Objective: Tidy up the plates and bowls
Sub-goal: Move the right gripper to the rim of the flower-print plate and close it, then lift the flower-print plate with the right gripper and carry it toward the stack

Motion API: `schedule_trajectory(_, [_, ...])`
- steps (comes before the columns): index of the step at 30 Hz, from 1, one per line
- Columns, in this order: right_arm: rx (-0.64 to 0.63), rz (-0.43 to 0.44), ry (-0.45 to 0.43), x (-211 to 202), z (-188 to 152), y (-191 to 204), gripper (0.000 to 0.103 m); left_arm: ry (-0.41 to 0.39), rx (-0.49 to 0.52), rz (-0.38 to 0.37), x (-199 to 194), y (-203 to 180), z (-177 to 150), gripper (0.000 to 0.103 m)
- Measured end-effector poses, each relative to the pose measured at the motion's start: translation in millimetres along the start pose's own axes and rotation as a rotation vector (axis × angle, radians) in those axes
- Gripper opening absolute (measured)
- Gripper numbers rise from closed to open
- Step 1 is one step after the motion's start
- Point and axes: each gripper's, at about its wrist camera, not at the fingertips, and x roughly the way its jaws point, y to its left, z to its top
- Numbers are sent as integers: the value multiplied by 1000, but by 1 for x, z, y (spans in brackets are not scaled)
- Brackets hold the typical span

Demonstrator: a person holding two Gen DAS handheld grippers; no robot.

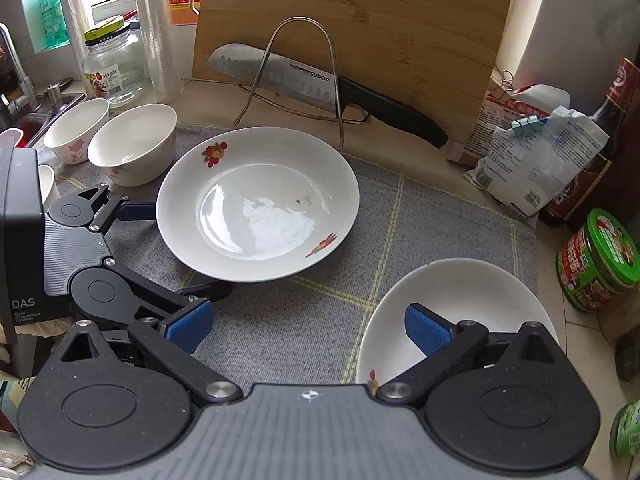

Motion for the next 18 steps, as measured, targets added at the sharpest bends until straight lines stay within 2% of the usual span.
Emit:
schedule_trajectory(11, [-44,101,26,65,50,-24,103,-23,9,-10,1,1,-1,103])
schedule_trajectory(18, [-96,175,72,98,66,-29,103,-9,19,-22,1,1,2,102])
